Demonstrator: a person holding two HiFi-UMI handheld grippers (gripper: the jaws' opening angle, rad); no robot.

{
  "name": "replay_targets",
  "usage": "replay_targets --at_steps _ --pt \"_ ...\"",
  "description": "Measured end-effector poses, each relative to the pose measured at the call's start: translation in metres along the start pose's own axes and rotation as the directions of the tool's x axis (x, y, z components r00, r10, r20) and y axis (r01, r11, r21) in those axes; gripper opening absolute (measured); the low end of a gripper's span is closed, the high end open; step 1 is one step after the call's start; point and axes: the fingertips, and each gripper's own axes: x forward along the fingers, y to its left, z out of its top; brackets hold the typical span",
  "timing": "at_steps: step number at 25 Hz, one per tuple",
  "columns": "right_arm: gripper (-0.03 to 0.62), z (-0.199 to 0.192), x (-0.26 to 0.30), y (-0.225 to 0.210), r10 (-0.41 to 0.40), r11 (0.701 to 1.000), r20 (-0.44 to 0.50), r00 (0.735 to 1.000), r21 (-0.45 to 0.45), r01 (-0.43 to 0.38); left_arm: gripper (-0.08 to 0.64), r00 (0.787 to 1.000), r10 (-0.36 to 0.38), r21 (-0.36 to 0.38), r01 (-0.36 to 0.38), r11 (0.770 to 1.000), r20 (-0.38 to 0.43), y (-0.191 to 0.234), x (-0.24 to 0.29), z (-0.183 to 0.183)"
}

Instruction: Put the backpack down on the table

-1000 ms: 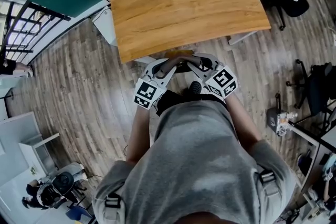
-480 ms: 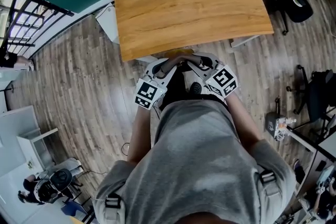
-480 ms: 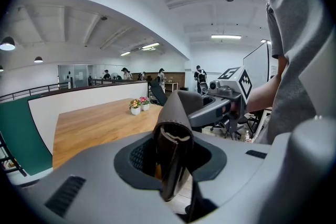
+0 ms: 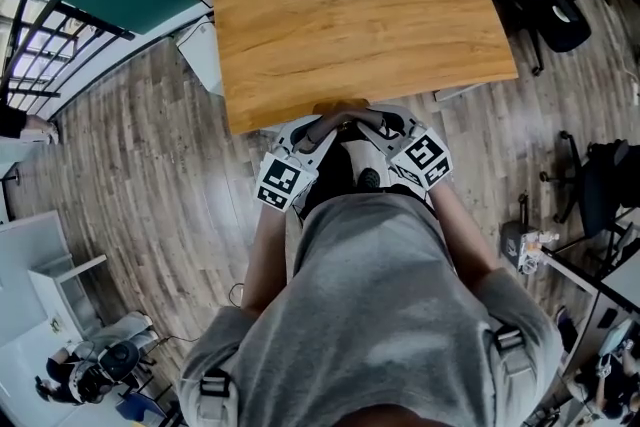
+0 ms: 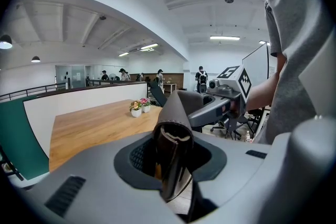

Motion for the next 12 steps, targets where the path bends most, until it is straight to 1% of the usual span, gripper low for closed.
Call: replay_targets --at_steps 7,12 --pt "0.094 0.013 0.027 -0.026 -0.012 1.000 -0.010 1.000 -0.006 0.012 0.117 1.000 -0.006 -0.001 0.006 1.000 0.004 0.039 0.015 0.007" --pt "0.094 0.022 0.046 -0.046 -0.020 1.000 -0.007 1.000 0.010 0.020 0.117 1.000 -0.021 0.013 0.021 1.000 -0.014 0.065 0.027 0.011"
